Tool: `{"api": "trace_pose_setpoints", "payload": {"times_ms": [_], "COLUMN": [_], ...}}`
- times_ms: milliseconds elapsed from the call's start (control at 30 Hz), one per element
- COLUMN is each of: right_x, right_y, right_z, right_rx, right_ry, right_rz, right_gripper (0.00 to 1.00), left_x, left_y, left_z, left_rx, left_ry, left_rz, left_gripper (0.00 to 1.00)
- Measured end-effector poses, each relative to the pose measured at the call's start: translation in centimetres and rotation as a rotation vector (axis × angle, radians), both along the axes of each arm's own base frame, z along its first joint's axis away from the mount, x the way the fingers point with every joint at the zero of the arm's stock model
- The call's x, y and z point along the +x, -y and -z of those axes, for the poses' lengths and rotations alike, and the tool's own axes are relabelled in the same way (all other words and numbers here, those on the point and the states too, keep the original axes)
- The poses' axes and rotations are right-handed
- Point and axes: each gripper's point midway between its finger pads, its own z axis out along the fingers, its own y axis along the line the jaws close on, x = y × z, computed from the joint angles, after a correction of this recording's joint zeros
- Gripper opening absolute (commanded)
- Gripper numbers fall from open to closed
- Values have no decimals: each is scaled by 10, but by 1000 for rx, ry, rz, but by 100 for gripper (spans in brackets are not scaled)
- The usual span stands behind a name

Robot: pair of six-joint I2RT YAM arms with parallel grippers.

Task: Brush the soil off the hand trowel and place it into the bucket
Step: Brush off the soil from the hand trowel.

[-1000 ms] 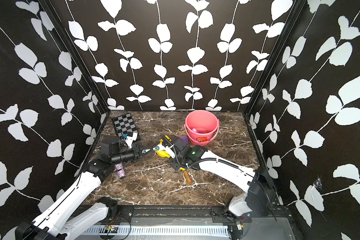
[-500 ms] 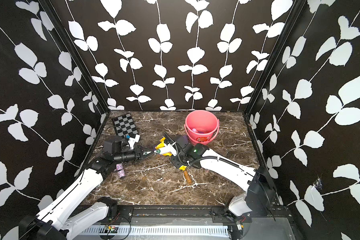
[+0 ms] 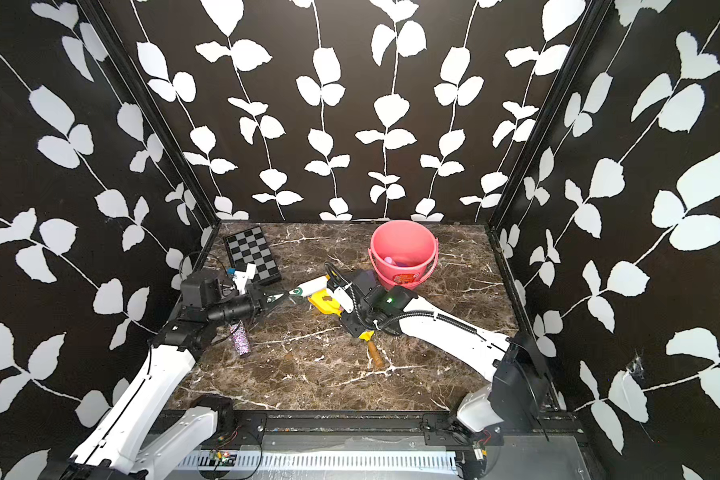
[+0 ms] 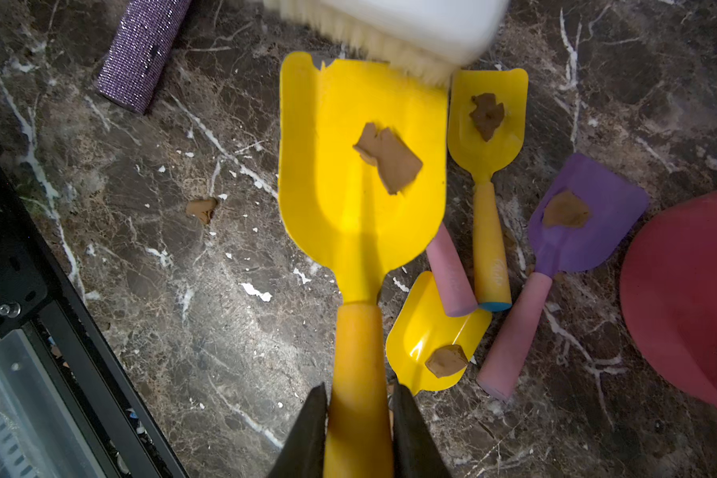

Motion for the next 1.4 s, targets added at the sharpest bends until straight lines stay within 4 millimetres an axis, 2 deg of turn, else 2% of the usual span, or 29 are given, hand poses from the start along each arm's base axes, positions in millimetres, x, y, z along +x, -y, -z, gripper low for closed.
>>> {"api": "trace_pose_setpoints", "payload": {"times_ms": [133,300,400,800,1133,1267,1400], "right_x": [4,5,3,-1,0,1,1], "right_y": [-9,-16,-14,-7,-13,-18,-19], "right_z": [-2,-10,-9,-9,-5,-2,-4], "right_rx": [9,40,32,42,41,46,48], "right_ry": [-9,-11,-19,-27,-39,-52,-52], "right_rz": [-7,-20,-18,-17,-33,-44,-45], "right_gripper": [0,0,0,0,0,0,0], "left_x": [-9,-15,-13,11,2,-1,-6], "left_y": [3,5,3,-34,-34,-31,-27], "left_z": [0,32,40,36,9,11,26], "left_rx": [-23,-16,-5,-19,-51,-60,-66], "left_ry": [-5,-95,-106,-79,-16,-25,-69], "left_rz": [32,56,56,-70,-74,-58,-34], "left_gripper": [0,0,0,0,0,0,0]}}
